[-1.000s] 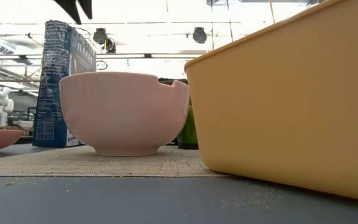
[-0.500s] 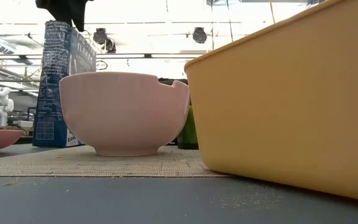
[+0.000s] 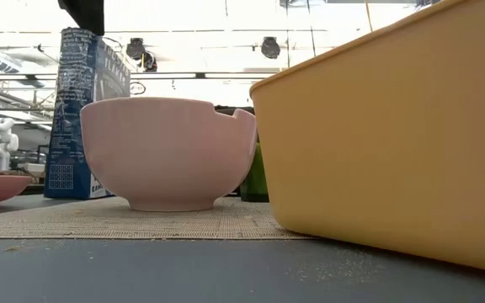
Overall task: Arrange a breakfast setting
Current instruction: Pour the cereal into the white bowl
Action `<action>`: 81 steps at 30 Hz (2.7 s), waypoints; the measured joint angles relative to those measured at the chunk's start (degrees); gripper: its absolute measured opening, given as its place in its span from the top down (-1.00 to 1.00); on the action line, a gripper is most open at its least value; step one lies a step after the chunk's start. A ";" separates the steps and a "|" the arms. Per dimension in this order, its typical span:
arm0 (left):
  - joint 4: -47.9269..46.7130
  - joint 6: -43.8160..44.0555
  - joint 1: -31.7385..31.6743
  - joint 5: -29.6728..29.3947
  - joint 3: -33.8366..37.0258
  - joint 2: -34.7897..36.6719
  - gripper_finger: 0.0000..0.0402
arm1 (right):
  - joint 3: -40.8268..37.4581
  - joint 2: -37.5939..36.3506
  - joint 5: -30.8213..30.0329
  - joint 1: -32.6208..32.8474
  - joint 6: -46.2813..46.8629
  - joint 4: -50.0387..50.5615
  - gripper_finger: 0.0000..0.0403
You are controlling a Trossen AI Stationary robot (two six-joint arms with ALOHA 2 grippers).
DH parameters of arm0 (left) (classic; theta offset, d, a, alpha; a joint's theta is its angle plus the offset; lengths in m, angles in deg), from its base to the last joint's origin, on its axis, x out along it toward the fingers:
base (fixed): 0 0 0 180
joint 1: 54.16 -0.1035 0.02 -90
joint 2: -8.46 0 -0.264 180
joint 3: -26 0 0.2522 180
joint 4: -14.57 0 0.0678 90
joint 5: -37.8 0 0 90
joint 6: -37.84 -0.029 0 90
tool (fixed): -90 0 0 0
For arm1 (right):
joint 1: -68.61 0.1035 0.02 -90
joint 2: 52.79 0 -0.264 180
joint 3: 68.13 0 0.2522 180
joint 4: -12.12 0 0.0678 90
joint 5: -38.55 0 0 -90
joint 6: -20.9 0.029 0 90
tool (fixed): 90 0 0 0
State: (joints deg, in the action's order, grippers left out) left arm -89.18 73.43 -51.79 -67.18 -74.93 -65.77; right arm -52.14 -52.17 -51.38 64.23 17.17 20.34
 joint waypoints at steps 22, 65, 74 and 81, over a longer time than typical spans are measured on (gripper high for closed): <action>-0.02 -7.05 -0.04 0.98 13.80 0.00 -0.07 | 0.01 0.00 0.00 0.00 0.00 0.00 0.99; -0.09 -8.36 -0.04 1.16 -2.79 -0.02 0.98 | 0.00 0.00 -0.01 -0.01 -0.07 -0.02 0.99; 0.01 -8.32 -0.04 1.02 -9.31 0.00 0.98 | 0.00 -0.02 0.00 0.00 -0.02 -0.17 0.99; 1.85 -7.95 0.42 2.04 -11.08 0.04 0.98 | 0.01 0.00 0.04 0.00 0.00 -0.22 0.99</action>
State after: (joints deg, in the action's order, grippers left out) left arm -87.33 65.47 -51.37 -65.15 -86.02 -65.73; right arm -52.13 -52.17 -51.33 64.23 17.17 20.12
